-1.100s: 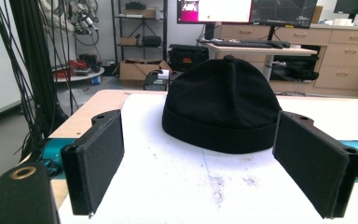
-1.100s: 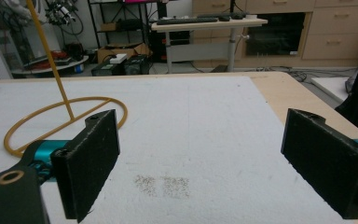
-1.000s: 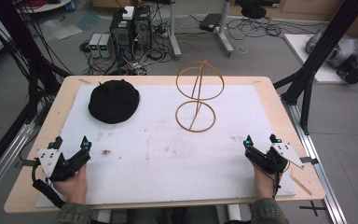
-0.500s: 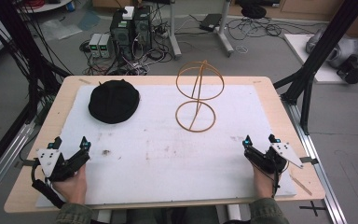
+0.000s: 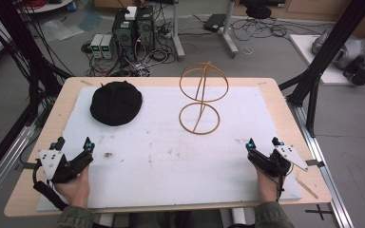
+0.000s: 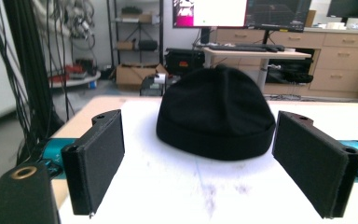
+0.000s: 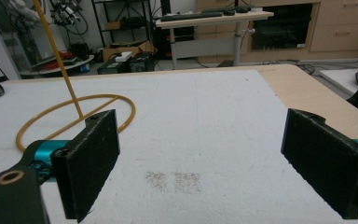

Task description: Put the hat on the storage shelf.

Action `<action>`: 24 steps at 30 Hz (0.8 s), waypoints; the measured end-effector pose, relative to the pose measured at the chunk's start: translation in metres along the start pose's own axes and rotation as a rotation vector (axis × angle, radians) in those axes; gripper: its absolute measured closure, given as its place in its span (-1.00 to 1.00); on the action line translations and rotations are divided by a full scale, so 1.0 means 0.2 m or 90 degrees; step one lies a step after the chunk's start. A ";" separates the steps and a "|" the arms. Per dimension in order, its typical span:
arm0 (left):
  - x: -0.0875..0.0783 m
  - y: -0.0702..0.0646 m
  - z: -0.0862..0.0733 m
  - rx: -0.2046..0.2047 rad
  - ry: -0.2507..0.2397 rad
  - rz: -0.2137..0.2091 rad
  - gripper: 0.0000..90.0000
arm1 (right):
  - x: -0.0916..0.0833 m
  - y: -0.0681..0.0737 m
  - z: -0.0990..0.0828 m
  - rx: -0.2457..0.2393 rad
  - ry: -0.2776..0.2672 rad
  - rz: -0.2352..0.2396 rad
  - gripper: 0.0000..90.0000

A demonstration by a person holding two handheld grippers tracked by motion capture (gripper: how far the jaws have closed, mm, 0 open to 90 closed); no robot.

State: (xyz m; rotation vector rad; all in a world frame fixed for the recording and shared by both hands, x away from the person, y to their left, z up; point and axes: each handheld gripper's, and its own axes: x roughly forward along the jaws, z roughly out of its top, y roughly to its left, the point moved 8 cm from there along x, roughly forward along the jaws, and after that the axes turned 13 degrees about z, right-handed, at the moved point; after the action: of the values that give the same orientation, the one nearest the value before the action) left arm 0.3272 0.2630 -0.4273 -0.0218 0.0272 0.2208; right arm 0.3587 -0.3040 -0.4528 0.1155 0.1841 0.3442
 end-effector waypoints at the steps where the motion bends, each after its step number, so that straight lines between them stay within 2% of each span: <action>1: 0.00 -0.01 0.02 0.004 -0.003 -0.001 -0.62 | 0.00 0.00 0.00 0.000 0.000 0.000 -0.77; 4: 0.02 -0.05 0.06 0.016 -0.007 -0.012 -0.62 | 0.00 0.01 0.00 -0.003 -0.001 0.004 -0.77; 6: 0.03 -0.07 0.08 0.031 -0.013 -0.012 -0.62 | 0.00 0.01 0.00 -0.006 0.000 0.006 -0.77; 8: 0.06 -0.08 0.10 0.034 -0.019 -0.008 -0.62 | 0.01 0.00 0.00 -0.001 0.003 0.012 -0.77; 12: 0.12 -0.11 0.13 0.028 0.002 -0.020 -0.62 | 0.02 -0.01 0.01 0.003 0.002 0.011 -0.77; 19: 0.22 -0.20 0.22 0.078 0.020 -0.046 -0.62 | 0.02 -0.01 0.02 0.003 0.000 0.009 -0.77; 24: 0.30 -0.24 0.28 0.079 0.031 -0.051 -0.62 | 0.02 -0.01 0.02 0.008 -0.003 0.010 -0.77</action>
State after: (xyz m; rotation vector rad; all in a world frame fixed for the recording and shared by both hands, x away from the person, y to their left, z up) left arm 0.3985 0.2314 -0.3718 0.0954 0.0892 0.1383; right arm 0.3649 -0.3053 -0.4499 0.1300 0.1814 0.3589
